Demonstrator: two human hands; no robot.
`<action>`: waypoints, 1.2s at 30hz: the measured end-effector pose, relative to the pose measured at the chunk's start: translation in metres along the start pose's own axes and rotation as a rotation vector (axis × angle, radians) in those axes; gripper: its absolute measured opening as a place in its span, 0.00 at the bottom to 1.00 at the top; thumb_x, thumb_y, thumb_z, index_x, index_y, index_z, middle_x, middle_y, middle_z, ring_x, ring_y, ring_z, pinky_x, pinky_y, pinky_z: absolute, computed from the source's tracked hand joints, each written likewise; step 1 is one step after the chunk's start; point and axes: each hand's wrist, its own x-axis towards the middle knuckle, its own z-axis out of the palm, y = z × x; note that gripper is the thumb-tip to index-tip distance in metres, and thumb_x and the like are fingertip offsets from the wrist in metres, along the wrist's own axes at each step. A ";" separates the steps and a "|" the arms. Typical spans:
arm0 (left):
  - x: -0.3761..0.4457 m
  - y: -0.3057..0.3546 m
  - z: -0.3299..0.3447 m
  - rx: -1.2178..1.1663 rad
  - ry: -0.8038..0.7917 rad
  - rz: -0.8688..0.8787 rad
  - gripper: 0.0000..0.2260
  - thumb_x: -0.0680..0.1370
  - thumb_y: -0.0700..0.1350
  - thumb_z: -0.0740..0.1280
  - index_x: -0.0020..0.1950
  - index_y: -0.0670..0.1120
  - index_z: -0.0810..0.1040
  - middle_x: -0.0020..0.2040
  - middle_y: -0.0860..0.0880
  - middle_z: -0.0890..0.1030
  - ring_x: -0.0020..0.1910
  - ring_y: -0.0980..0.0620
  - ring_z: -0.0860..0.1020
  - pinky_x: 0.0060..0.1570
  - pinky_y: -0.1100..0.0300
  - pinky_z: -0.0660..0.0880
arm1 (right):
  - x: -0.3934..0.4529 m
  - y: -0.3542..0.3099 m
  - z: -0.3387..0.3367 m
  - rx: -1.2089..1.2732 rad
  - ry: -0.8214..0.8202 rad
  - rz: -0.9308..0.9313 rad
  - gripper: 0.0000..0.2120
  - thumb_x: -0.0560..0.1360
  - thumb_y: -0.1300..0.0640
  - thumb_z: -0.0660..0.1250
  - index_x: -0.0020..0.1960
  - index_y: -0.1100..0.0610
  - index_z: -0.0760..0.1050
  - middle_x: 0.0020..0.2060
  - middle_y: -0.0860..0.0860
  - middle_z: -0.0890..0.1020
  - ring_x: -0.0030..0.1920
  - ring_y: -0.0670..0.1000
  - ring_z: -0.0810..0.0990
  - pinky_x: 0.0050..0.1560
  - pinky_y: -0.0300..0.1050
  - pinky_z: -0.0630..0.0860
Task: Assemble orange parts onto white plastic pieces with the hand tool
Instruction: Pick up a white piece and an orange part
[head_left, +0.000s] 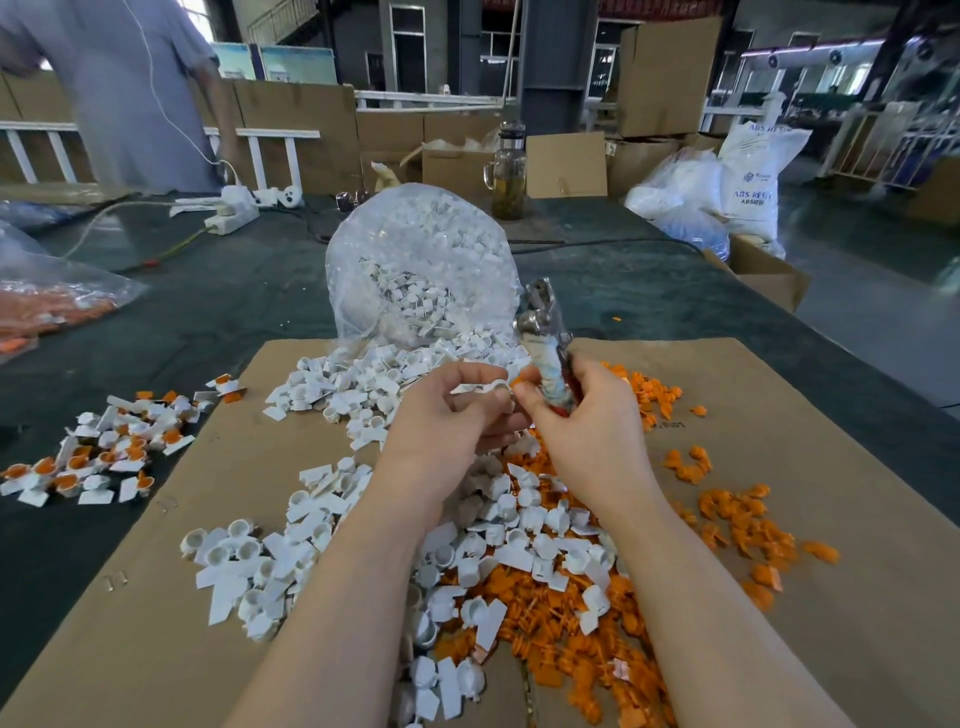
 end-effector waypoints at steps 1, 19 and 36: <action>0.000 0.000 0.000 0.000 0.000 0.001 0.06 0.80 0.35 0.67 0.54 0.42 0.79 0.42 0.41 0.86 0.41 0.50 0.86 0.38 0.63 0.80 | 0.000 0.001 0.000 -0.006 -0.002 -0.006 0.08 0.75 0.53 0.71 0.53 0.51 0.77 0.42 0.43 0.81 0.45 0.45 0.81 0.47 0.49 0.80; -0.002 0.002 0.002 -0.012 0.166 0.035 0.05 0.75 0.36 0.73 0.51 0.42 0.82 0.39 0.45 0.86 0.39 0.51 0.86 0.38 0.63 0.82 | 0.003 0.001 -0.009 0.168 0.058 -0.040 0.07 0.75 0.56 0.72 0.43 0.46 0.77 0.35 0.36 0.81 0.36 0.35 0.78 0.37 0.26 0.71; -0.007 0.005 0.007 -0.063 0.146 0.056 0.04 0.74 0.35 0.73 0.47 0.35 0.82 0.38 0.41 0.86 0.38 0.51 0.86 0.40 0.62 0.82 | -0.003 0.001 0.000 -0.004 0.116 -0.136 0.08 0.75 0.50 0.70 0.43 0.45 0.71 0.33 0.44 0.78 0.35 0.45 0.76 0.32 0.39 0.72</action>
